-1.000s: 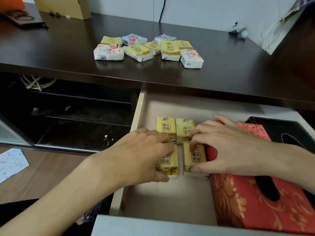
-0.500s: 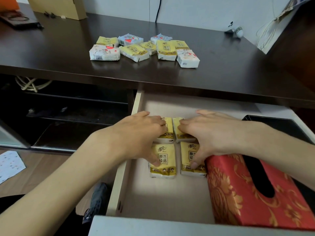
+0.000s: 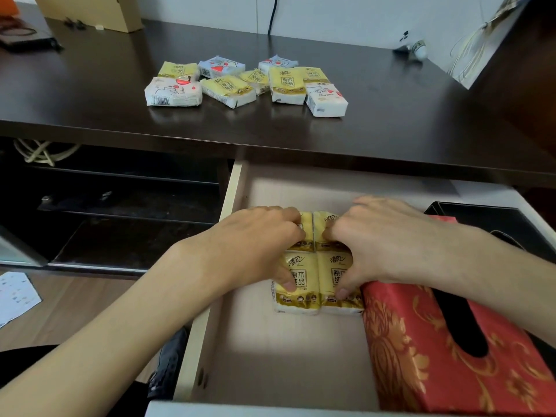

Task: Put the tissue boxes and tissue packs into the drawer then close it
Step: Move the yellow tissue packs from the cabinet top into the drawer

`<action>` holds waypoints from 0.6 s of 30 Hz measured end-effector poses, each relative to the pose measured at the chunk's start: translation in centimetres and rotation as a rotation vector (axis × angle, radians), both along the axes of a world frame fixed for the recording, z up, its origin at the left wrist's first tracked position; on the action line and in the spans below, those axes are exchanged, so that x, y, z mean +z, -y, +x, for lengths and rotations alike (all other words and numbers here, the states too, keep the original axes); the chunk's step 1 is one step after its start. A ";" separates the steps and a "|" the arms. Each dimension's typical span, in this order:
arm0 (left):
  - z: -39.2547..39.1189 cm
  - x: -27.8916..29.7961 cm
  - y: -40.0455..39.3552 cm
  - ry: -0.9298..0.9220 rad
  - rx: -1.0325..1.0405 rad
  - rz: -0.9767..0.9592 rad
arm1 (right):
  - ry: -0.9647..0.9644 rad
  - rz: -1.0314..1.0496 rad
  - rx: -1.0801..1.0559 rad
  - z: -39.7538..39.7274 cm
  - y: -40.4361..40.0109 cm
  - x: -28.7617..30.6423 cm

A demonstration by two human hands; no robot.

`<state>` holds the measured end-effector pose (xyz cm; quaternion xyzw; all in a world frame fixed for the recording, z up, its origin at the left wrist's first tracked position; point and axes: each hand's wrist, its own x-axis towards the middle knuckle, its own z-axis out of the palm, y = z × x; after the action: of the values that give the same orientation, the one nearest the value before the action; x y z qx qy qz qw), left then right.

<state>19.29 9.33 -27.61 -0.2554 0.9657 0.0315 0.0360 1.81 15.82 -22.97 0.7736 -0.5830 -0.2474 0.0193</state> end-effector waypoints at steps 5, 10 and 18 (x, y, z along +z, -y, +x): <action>0.2 0.2 0.0 -0.047 -0.001 -0.015 | 0.063 0.026 -0.022 -0.3 0.2 0.0; 0.2 0.2 -0.2 -0.079 0.002 -0.018 | 0.218 0.068 -0.071 -1.2 0.1 0.4; 2.7 5.0 3.0 -0.485 0.147 -0.082 | 0.666 -0.304 -0.143 -2.8 1.8 3.4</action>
<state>21.97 6.30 -22.59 -0.3111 0.9254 0.0552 -0.2093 -0.95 13.97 -19.62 0.7573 -0.6400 0.1063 -0.0740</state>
